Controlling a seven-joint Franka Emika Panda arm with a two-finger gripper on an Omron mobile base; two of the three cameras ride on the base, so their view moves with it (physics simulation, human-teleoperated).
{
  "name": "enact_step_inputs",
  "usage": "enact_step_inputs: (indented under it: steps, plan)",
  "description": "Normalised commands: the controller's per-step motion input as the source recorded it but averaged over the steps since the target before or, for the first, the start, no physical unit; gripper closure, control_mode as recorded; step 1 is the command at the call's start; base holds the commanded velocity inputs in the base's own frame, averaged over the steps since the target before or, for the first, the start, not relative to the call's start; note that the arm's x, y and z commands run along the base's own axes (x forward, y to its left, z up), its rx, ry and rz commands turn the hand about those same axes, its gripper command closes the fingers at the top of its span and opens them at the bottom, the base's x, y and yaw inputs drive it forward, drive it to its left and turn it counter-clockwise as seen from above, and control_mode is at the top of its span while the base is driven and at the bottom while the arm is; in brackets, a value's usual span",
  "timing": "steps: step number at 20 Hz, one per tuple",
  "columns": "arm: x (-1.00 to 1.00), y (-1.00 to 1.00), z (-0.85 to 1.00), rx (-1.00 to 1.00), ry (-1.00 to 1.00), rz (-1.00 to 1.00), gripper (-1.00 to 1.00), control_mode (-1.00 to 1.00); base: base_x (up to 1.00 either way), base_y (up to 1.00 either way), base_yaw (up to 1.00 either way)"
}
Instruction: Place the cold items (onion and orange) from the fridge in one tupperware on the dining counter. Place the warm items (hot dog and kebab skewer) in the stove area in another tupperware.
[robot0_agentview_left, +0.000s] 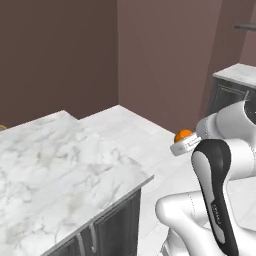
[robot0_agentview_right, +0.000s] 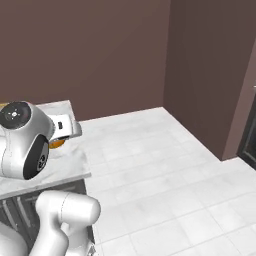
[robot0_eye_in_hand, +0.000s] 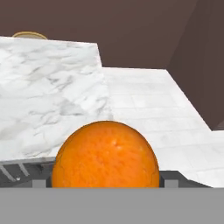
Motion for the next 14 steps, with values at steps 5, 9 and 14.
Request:
enact_step_inputs:
  steps: [5, 9, 14]
  plan:
    - [0.0, 0.0, 0.0, 0.0, 0.0, 0.0, 1.0, 1.0, 0.0, -1.0, 0.23]
    - [0.0, 0.0, 0.0, 0.0, 0.0, 0.0, 1.0, 1.0, 0.0, -1.0, 0.43]
    - [0.0, 0.0, 0.0, 0.0, 0.0, 0.0, 1.0, 1.0, 0.0, -0.96, 0.5]
